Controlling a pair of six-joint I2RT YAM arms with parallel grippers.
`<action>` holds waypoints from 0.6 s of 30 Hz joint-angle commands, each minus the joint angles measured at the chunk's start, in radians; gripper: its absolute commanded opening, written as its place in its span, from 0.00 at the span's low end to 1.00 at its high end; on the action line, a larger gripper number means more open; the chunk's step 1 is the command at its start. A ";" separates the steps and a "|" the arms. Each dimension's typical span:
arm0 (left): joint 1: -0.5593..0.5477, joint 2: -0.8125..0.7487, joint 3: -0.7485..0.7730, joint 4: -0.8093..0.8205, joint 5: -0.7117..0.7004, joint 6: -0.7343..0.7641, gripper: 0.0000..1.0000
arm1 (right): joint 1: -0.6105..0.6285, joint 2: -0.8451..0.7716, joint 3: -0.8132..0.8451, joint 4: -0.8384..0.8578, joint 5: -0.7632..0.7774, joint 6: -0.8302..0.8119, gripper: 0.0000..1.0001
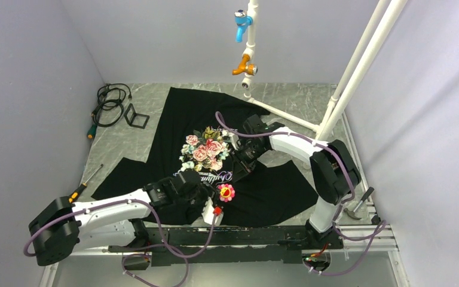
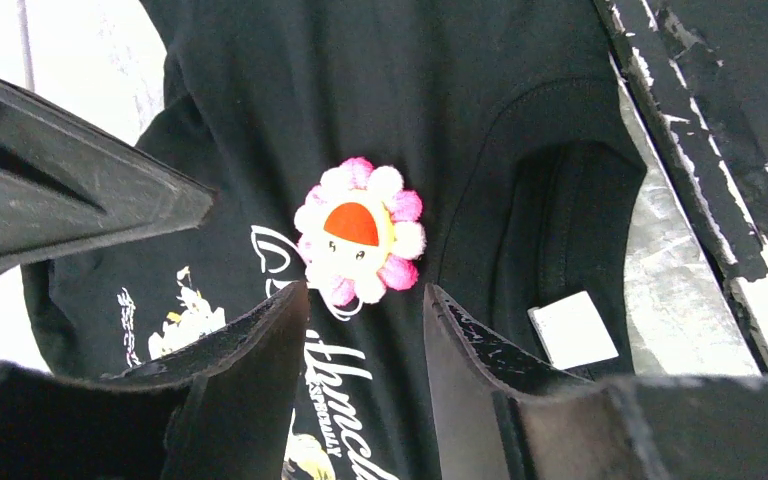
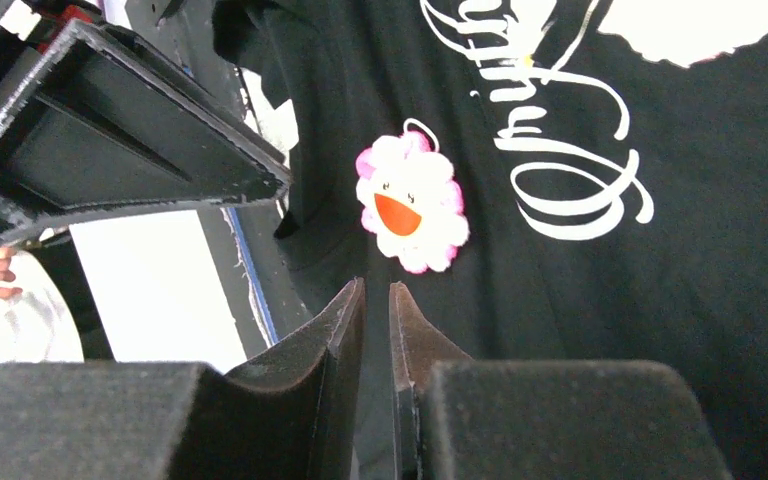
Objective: Remove the brooch from the garment
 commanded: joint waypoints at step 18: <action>-0.037 0.134 -0.057 0.297 -0.046 0.012 0.42 | 0.033 0.136 0.036 0.098 -0.004 0.032 0.00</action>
